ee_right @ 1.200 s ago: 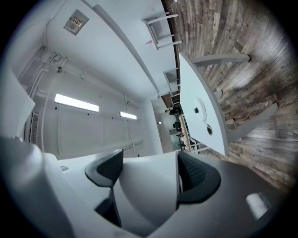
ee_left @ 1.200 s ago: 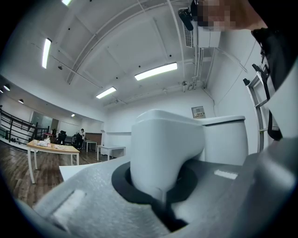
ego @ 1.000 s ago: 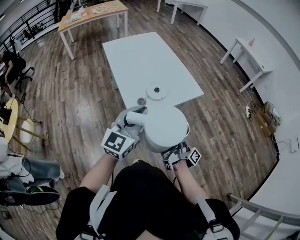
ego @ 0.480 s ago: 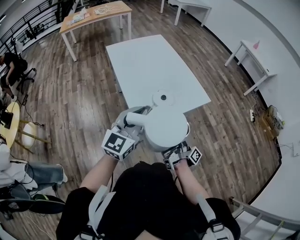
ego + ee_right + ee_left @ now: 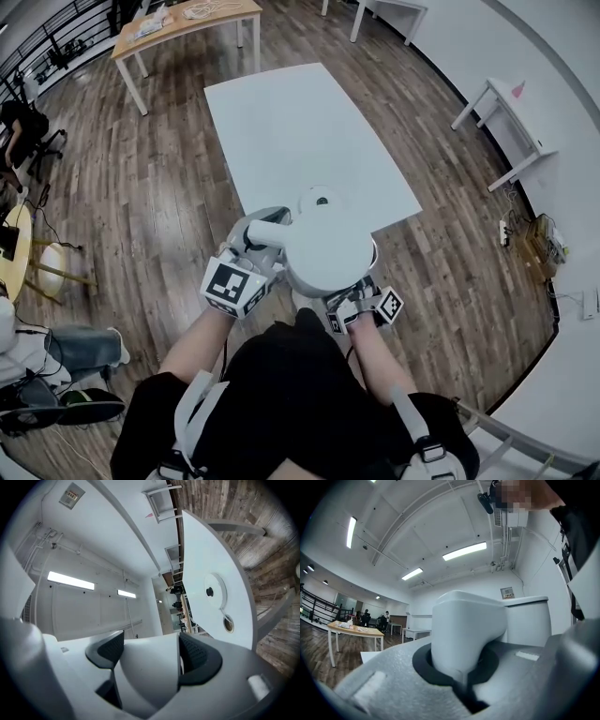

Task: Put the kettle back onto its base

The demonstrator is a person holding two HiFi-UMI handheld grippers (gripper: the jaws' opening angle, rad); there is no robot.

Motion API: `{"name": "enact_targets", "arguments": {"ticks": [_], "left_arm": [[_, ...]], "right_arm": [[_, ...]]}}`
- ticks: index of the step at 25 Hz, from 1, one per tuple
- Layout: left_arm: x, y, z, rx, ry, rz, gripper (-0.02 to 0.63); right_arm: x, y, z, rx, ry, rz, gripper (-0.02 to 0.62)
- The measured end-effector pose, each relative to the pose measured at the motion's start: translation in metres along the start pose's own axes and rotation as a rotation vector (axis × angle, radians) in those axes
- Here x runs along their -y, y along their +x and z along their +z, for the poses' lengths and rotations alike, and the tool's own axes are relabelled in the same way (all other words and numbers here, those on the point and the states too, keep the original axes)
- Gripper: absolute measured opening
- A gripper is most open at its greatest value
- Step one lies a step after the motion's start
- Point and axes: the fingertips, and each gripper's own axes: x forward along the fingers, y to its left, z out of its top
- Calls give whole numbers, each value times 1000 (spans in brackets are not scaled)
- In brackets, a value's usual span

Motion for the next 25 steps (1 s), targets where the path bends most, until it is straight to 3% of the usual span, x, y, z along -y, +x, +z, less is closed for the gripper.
{"name": "enact_targets", "arguments": {"ticks": [14, 19, 25], "left_arm": [[-42, 72, -4, 38, 21, 77, 3], [-51, 87, -10, 47, 20, 139, 3], [-54, 102, -18, 46, 22, 177, 2]], "right_arm": [[17, 74, 67, -85, -6, 8, 367], [23, 88, 87, -103, -27, -6, 365], [28, 96, 111, -112, -126, -57, 360]]}}
